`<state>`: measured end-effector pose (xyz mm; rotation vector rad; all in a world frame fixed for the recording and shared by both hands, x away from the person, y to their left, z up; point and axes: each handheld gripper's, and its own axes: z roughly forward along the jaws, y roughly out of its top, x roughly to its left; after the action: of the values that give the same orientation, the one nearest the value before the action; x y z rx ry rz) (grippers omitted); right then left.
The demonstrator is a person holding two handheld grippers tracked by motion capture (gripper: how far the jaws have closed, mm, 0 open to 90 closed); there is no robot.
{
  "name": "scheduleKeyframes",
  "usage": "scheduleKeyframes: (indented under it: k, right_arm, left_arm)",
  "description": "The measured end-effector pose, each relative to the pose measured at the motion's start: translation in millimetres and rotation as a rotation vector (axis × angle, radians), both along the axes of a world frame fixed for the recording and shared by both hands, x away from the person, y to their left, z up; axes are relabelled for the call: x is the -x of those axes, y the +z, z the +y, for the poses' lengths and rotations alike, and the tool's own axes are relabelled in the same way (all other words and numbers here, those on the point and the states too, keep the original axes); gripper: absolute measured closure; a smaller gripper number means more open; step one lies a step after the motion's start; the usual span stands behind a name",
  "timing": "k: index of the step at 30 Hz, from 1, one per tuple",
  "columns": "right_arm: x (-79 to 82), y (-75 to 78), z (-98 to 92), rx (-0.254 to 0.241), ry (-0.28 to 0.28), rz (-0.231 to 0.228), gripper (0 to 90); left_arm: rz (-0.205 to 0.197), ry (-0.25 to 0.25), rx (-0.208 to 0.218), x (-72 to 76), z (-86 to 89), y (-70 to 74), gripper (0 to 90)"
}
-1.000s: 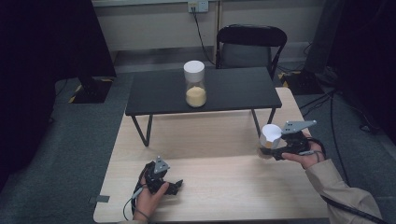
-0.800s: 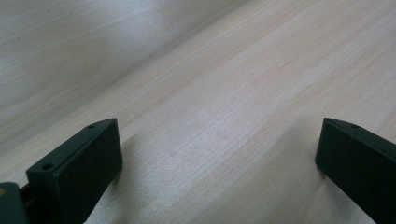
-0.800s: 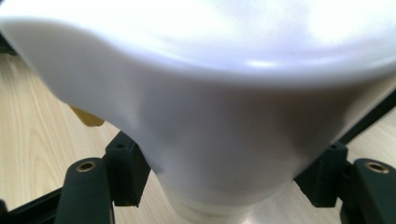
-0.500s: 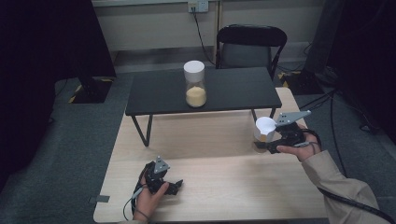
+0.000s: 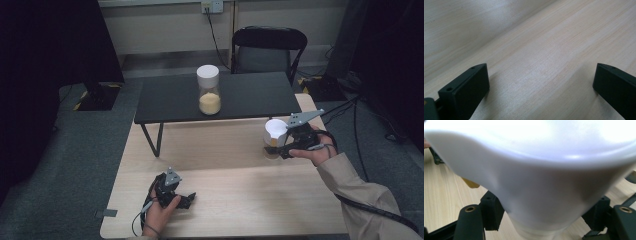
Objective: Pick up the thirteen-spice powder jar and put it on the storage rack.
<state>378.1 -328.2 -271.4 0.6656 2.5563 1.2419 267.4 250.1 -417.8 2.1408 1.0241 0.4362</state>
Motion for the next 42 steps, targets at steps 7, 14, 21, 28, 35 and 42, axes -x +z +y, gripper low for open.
scheduleKeyframes:
  k: [7, 14, 21, 28, 35, 42]
  right_arm:
    - [-3.9, 10.2, 9.3, -0.005, 0.005, 0.008, 30.3]
    - [-6.8, 20.2, 15.4, -0.004, 0.006, 0.007, 30.3]
    - [-9.6, 31.5, 21.2, 0.0, 0.011, 0.007, 30.3]
    - [-13.5, 43.7, 28.6, 0.004, 0.018, 0.012, 30.3]
    - [-17.2, 54.4, 34.8, 0.001, 0.026, 0.01, 30.3]
    - [-20.6, 65.5, 40.2, -0.005, 0.03, 0.01, 30.3]
  left_arm:
    - [0.0, 0.0, 0.0, 0.0, 0.0, 0.0, 0.0]
    - [0.0, 0.0, 0.0, 0.0, 0.1, -0.1, 0.0]
    - [0.0, 0.0, 0.0, 0.0, 0.1, 0.0, 0.0]
    - [0.0, 0.0, 0.0, 0.0, 0.0, 0.0, 0.0]
    - [0.001, 0.0, 0.002, 0.0, 0.1, -0.1, 0.0]
    - [-0.001, 0.002, 0.003, 0.2, 0.0, -0.4, 0.0]
